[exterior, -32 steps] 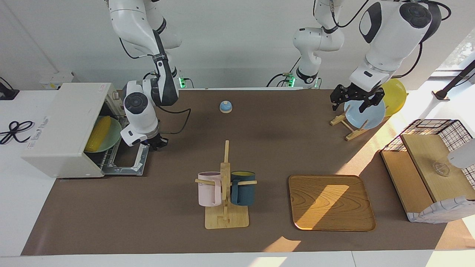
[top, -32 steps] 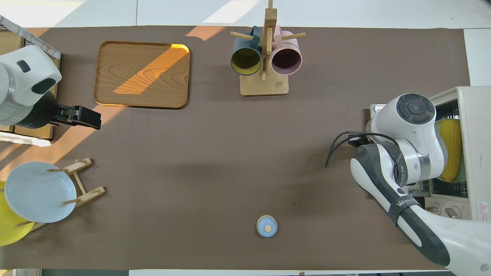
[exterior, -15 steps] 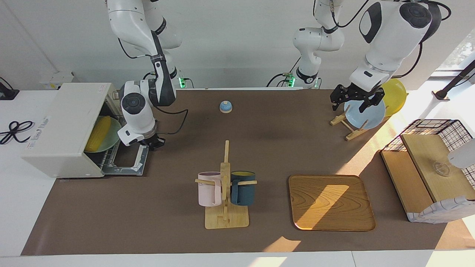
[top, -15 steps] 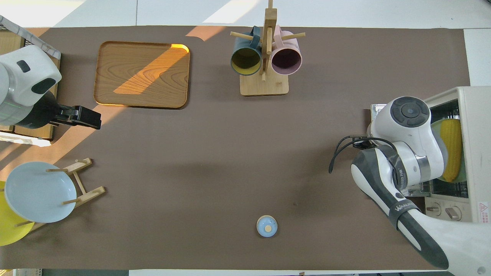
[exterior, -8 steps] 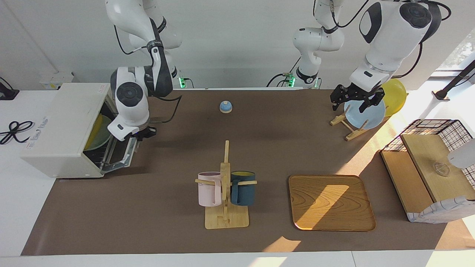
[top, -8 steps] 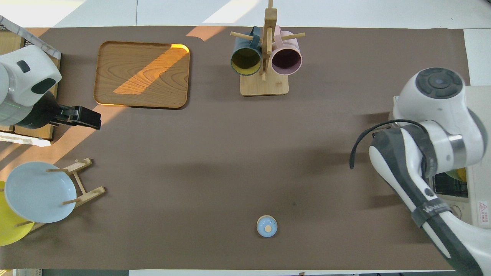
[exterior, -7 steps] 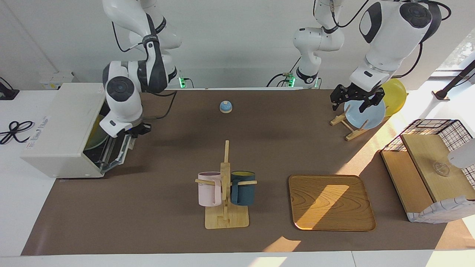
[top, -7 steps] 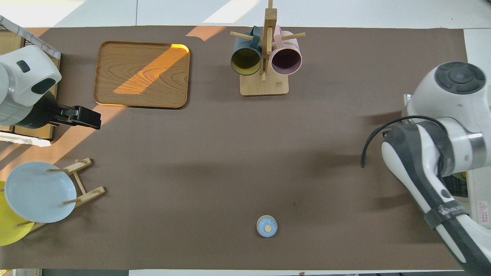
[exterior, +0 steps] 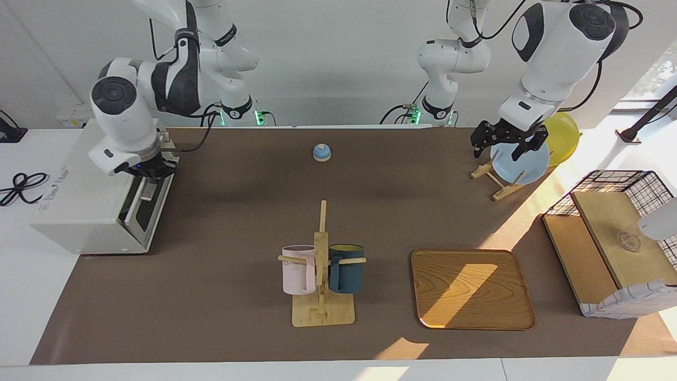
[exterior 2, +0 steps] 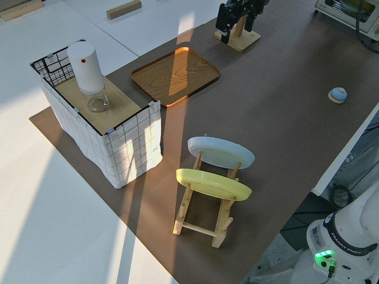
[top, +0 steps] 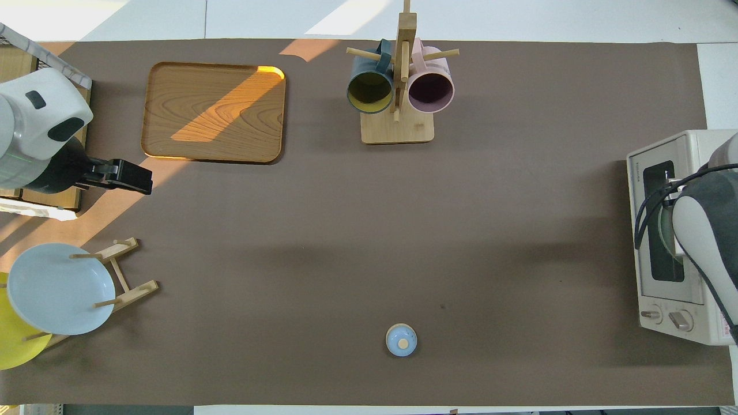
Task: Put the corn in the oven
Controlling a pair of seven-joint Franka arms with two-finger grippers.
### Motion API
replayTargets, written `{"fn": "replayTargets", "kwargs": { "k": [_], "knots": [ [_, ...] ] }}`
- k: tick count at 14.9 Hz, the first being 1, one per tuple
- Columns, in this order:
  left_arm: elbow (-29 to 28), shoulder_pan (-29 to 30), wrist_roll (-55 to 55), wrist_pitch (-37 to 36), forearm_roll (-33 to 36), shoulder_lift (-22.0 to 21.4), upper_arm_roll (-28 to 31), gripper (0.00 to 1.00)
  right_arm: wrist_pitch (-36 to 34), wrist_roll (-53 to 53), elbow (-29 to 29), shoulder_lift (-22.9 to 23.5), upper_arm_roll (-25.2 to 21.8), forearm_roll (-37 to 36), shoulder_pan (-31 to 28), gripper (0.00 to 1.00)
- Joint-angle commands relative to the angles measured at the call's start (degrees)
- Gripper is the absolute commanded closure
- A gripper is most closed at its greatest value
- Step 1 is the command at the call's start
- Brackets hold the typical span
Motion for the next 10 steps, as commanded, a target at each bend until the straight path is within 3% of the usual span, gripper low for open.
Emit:
{"fn": "replayTargets", "kwargs": {
  "k": [1,4,5,6,10],
  "knots": [
    [-0.3,-0.1,0.2,0.5,1.1,-0.5,0.1,0.0,-7.2,0.0,9.6,1.6,0.2,7.3,-0.5,0.58],
    [-0.3,-0.1,0.2,0.5,1.1,-0.5,0.2,0.0,-13.0,0.1,16.1,1.4,0.8,11.1,0.2,0.38],
    [-0.3,-0.1,0.2,0.5,1.1,-0.5,0.1,0.0,-14.9,0.1,17.5,1.4,2.0,12.2,0.2,0.24],
    [-0.3,-0.1,0.2,0.5,1.1,-0.5,0.2,0.0,-16.7,0.1,18.3,1.5,3.3,13.2,0.2,0.0],
    [-0.3,-0.1,0.2,0.5,1.1,-0.5,0.2,0.0,-18.0,0.2,18.1,1.3,5.8,13.4,0.1,0.0]
  ]
}}
